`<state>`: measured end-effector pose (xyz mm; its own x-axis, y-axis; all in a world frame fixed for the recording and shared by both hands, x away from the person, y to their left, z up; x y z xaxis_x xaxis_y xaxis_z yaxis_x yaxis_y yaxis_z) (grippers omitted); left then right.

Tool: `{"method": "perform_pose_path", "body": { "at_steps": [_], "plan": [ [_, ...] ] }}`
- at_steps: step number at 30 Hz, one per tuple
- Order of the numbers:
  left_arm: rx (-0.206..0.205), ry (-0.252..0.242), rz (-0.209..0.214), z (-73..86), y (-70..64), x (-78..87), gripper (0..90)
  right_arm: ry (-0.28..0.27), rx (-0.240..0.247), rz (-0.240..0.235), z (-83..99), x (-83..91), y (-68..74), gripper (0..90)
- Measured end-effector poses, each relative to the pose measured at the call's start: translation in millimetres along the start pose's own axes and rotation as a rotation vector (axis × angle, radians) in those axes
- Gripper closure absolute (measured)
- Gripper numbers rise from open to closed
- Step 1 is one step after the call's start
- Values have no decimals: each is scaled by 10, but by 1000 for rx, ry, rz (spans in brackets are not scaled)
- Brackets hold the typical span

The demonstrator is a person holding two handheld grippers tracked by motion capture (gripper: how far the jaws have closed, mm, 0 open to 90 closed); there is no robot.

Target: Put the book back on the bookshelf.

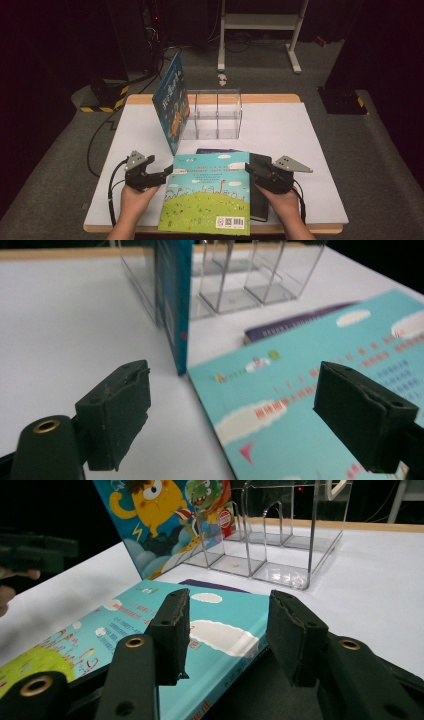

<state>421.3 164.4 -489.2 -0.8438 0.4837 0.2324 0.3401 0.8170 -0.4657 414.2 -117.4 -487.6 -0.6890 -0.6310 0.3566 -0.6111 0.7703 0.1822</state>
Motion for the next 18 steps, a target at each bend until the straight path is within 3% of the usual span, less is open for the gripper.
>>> {"method": "perform_pose_path", "body": {
  "at_steps": [8, 11, 15, 18],
  "plan": [
    [-20, 51, -27, 418, -30, 39, 150, 44, 51, 18, 25, 15, 45, 459],
    [-43, 57, -30, 467, -32, 60, 150, 66, 67, 20, 43, 7, 107, 455],
    [-33, 53, -5, 463, -76, 113, 154, 116, 126, 64, 166, 24, 151, 452],
    [-4, 72, 20, 516, -102, 136, 162, 136, 105, 74, 243, 43, 124, 452]
  ]
}}
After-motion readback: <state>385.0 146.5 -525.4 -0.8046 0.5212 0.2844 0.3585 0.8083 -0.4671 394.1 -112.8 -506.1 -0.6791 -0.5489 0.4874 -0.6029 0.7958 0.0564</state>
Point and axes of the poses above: each handheld gripper's, and its own axes: x roughly backward along the jaws, z roughly out of its underside, y roughly to its left, the point moved 10 cm from there along -x, roughly forward along the jaws, and after that the axes turned 3 degrees about z, right-handed, at the moved point
